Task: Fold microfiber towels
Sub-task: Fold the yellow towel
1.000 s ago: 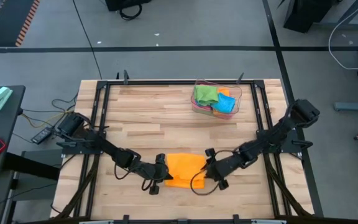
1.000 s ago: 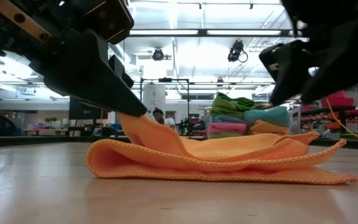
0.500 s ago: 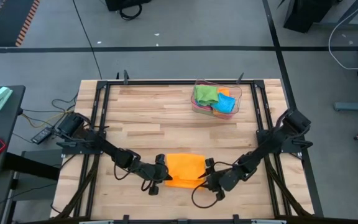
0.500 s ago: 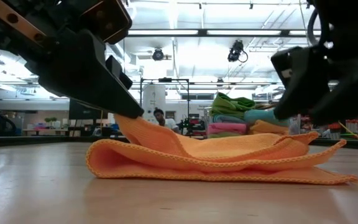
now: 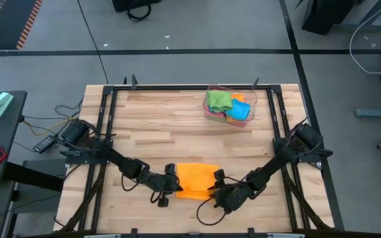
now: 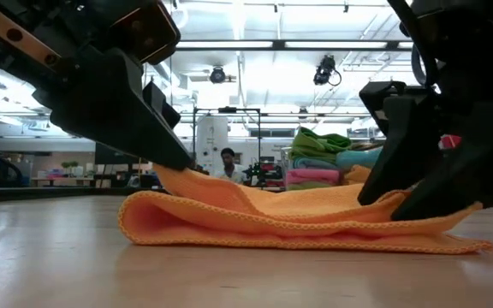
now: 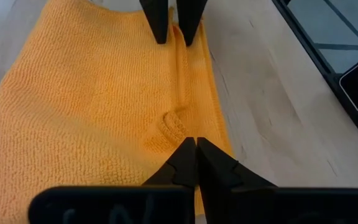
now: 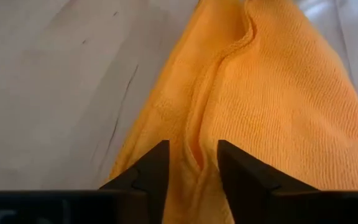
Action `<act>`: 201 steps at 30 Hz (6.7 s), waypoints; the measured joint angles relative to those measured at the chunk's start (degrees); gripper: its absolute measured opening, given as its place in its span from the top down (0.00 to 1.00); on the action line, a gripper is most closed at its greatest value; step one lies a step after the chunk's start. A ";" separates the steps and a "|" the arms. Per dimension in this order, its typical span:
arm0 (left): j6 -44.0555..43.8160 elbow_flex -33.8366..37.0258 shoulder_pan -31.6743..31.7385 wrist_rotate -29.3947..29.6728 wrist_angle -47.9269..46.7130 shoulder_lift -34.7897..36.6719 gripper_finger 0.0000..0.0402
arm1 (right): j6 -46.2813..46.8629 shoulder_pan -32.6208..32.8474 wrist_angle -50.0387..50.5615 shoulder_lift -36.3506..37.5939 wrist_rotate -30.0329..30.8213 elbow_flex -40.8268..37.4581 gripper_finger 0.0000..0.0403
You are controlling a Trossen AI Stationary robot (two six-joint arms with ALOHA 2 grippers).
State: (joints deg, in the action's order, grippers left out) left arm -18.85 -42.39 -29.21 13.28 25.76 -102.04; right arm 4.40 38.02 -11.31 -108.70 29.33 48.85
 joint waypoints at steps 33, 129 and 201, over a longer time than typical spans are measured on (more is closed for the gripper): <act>2.05 0.02 -3.29 -0.02 1.23 0.00 0.95 | 1.66 1.13 3.22 7.23 -7.35 -0.03 0.90; 23.64 -14.00 -7.07 7.51 -27.80 0.51 0.76 | 10.29 -6.34 14.28 7.86 -5.59 -5.41 0.60; 16.14 -29.69 -2.16 4.94 -41.76 -11.45 0.97 | 21.48 -0.63 3.91 -1.24 18.03 5.33 0.57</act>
State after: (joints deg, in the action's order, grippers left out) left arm -2.71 -72.08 -31.38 18.21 -16.01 -113.49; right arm 25.88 37.39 -7.40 -109.93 47.36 54.18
